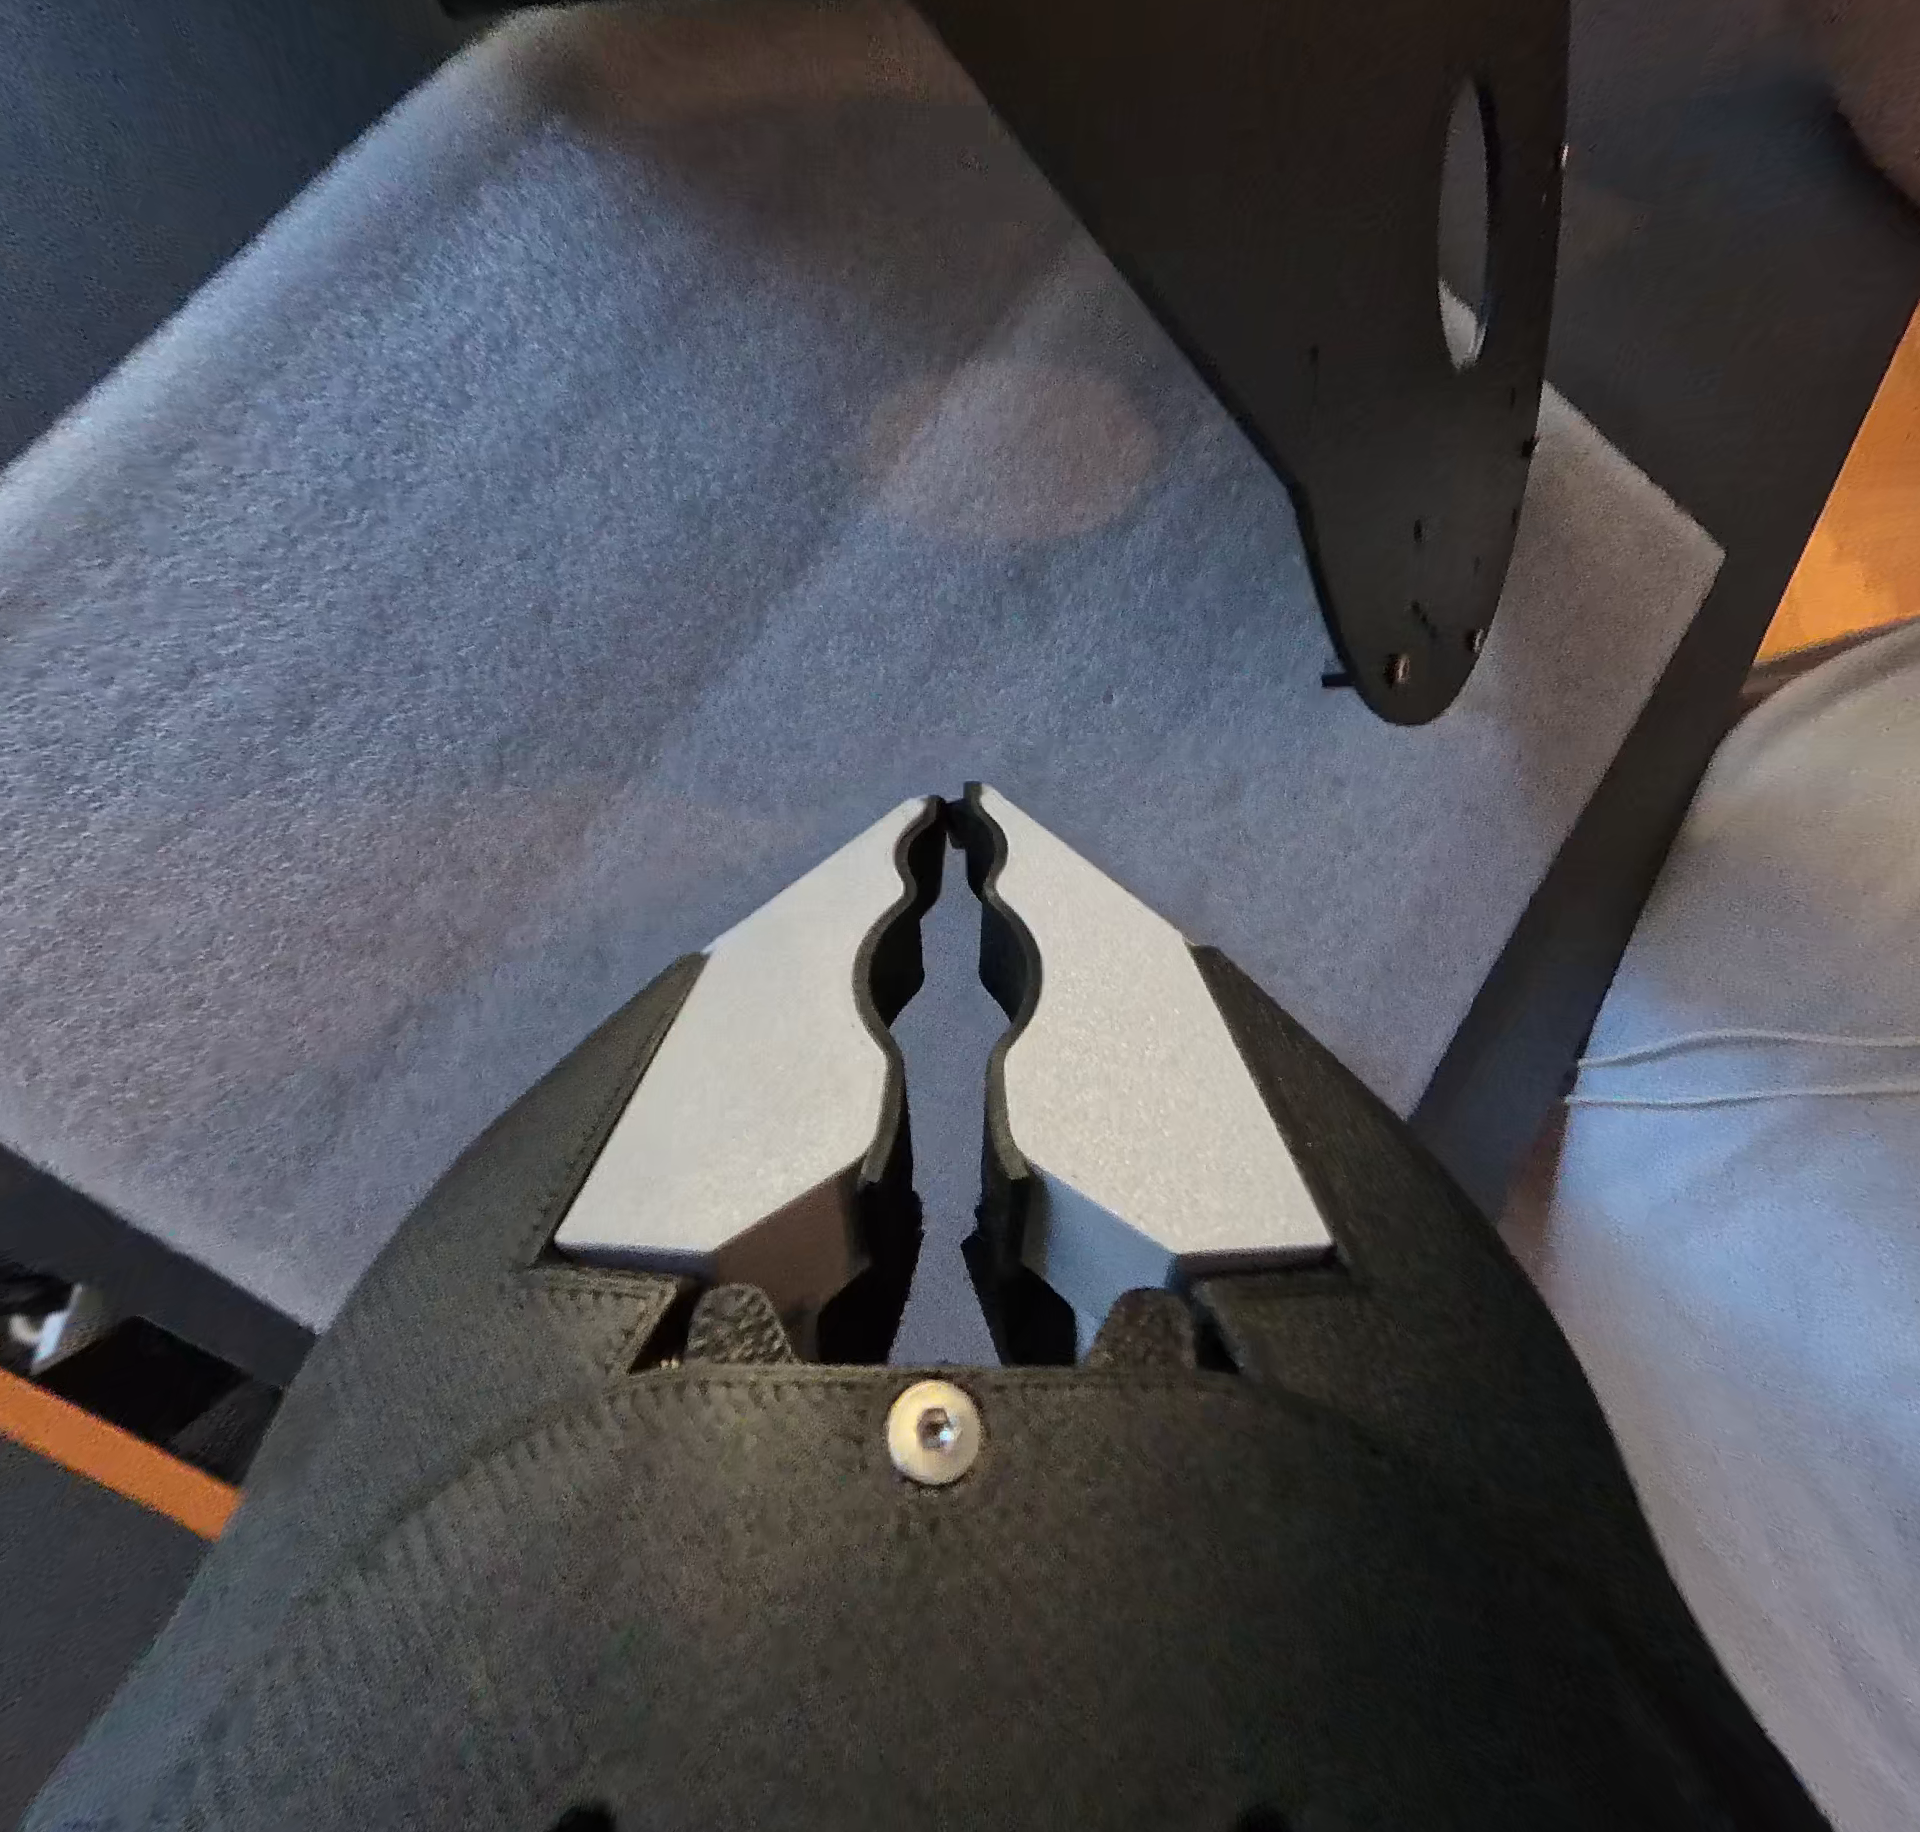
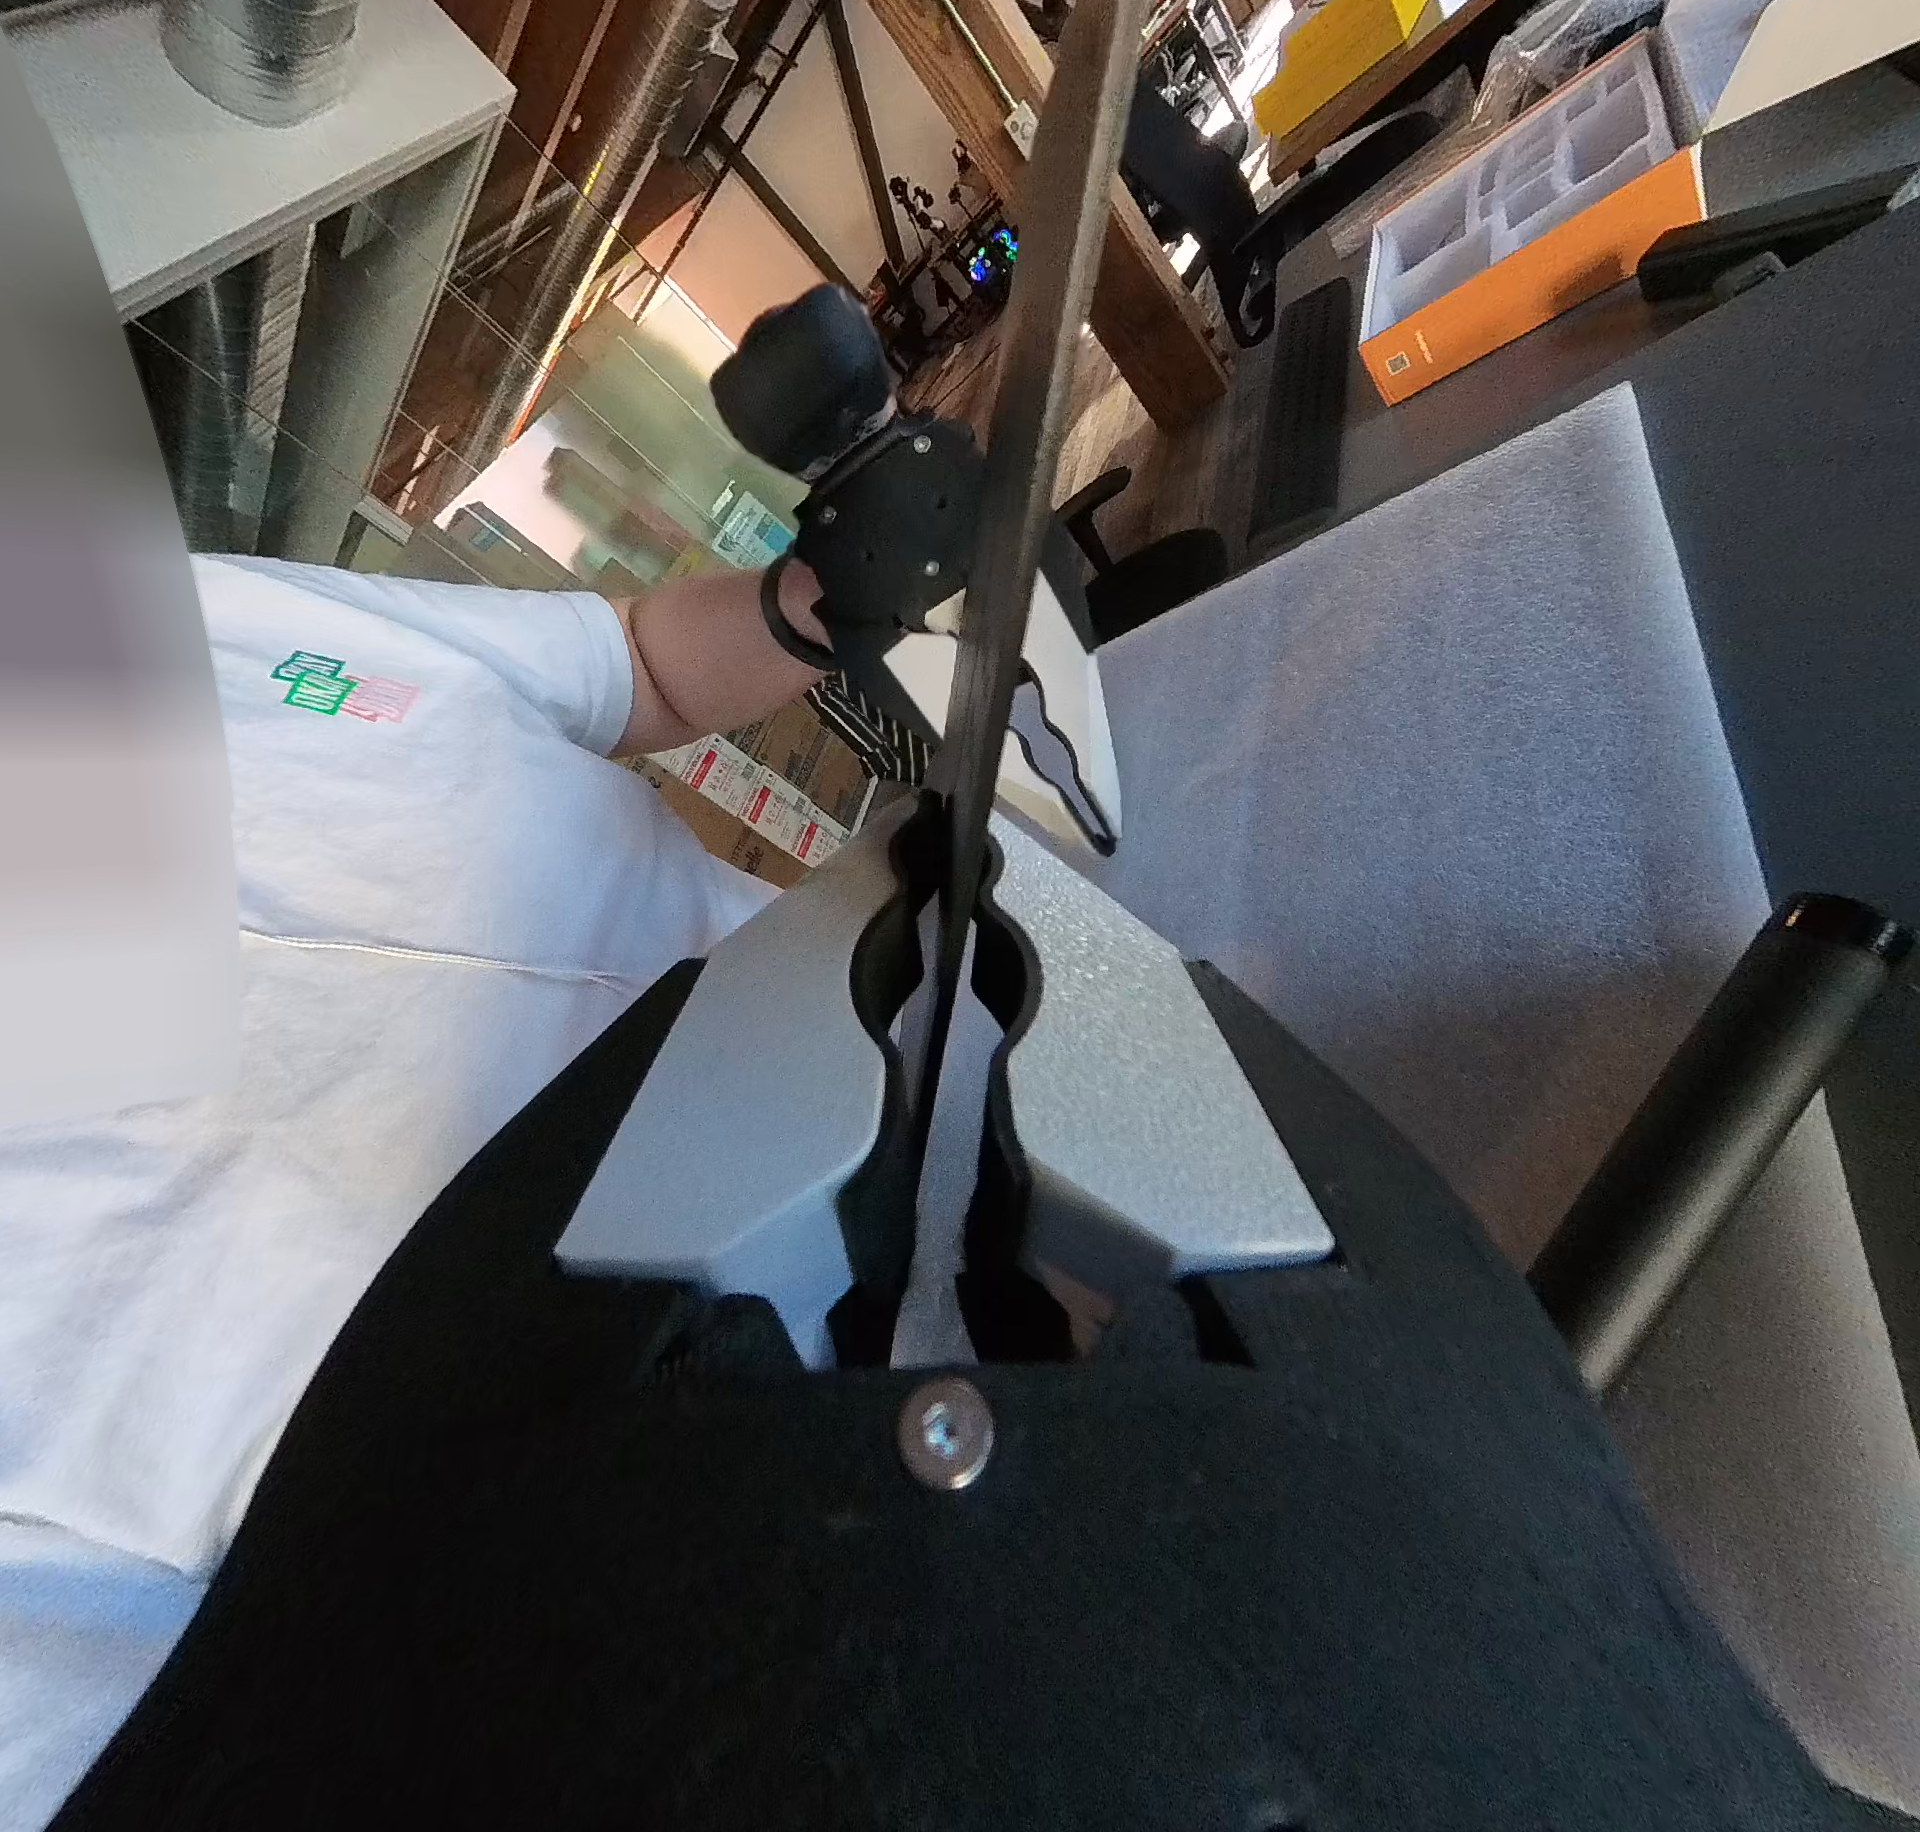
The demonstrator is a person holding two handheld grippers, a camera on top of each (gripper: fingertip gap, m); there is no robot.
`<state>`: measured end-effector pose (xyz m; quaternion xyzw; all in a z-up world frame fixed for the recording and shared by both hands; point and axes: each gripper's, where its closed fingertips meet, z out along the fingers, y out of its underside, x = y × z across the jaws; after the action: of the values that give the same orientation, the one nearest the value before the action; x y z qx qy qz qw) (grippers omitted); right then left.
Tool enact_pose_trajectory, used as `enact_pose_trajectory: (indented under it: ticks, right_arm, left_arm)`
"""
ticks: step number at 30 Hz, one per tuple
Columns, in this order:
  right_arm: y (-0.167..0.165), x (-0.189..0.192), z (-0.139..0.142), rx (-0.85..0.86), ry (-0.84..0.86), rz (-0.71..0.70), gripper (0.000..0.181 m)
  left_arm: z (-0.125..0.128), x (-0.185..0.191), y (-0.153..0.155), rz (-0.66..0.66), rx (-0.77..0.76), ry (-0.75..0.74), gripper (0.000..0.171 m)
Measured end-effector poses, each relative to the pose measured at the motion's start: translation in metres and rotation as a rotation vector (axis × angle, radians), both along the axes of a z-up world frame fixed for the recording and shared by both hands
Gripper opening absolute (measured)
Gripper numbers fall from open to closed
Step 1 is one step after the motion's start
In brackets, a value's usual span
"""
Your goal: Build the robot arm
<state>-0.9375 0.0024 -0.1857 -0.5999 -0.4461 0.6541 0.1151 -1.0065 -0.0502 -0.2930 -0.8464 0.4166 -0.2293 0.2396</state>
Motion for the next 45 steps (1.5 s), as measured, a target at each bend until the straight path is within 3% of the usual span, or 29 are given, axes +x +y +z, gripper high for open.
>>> enact_pose_trajectory:
  ticks: [4,7,15,24,32,40,45]
  right_arm:
    - [0.000,0.000,0.000,0.002,-0.001,-0.001,0.000]
    - [0.000,0.000,0.000,0.006,-0.002,0.000,0.000]
    - [0.000,0.004,0.001,0.020,-0.007,-0.009,0.000]
    - [0.001,0.003,-0.001,0.019,-0.014,-0.009,0.000]
    - [0.001,0.003,-0.001,0.022,-0.017,-0.011,0.000]
    - [0.001,0.003,-0.002,0.020,-0.019,-0.015,0.000]
    - [0.002,0.001,-0.002,0.019,-0.021,-0.015,0.000]
  left_arm:
    - [0.021,0.000,0.024,0.080,0.057,-0.169,0.001]
    - [0.024,0.002,0.039,0.089,0.060,-0.217,0.001]
    - [-0.002,0.009,0.038,0.042,0.126,-0.122,0.002]
    - [0.002,0.000,0.029,0.083,0.152,-0.182,0.001]
    - [0.002,-0.001,0.024,0.065,0.204,-0.147,0.001]
    - [0.001,-0.002,0.025,0.079,0.190,-0.149,0.014]
    - [0.002,-0.003,0.026,0.092,0.183,-0.161,0.010]
